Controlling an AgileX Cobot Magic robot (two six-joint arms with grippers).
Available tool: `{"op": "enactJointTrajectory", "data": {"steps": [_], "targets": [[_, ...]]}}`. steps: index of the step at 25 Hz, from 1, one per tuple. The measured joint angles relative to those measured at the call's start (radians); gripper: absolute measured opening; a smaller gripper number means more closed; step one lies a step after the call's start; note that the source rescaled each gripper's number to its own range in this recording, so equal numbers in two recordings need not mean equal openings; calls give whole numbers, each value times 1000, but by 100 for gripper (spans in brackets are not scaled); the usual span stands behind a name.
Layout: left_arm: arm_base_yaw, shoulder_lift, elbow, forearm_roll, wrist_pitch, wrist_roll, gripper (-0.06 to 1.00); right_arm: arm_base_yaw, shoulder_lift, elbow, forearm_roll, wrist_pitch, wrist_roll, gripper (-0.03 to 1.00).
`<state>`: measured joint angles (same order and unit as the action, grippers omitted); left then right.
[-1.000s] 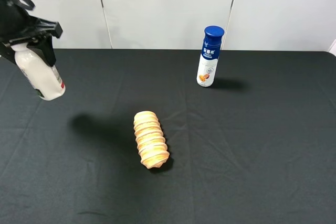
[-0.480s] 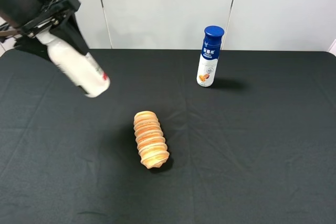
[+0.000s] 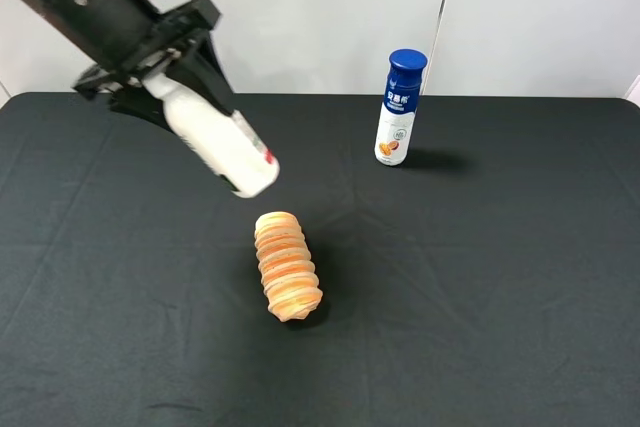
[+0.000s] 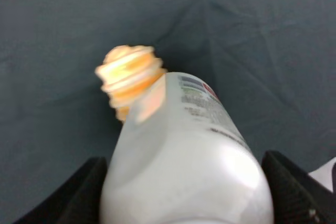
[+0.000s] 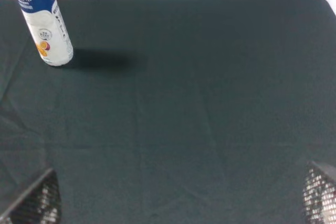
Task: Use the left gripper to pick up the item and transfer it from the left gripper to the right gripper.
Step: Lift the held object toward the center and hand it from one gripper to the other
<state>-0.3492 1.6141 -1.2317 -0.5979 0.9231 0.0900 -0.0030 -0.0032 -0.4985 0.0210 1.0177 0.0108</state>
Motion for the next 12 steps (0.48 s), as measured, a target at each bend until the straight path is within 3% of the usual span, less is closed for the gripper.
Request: {"op": "enactJointTrajectory", "data": {"steps": [3, 7, 12], "targets": [[-40, 22, 0, -47, -18, 30, 2, 0, 0, 0, 1, 0, 21, 100], [-70, 58, 0, -204, -21, 118, 2, 0, 52, -16, 27, 8, 17, 100], [-75, 84, 0, -400, -17, 252, 2, 0, 240, -104, 175, -2, -101, 100]]}}
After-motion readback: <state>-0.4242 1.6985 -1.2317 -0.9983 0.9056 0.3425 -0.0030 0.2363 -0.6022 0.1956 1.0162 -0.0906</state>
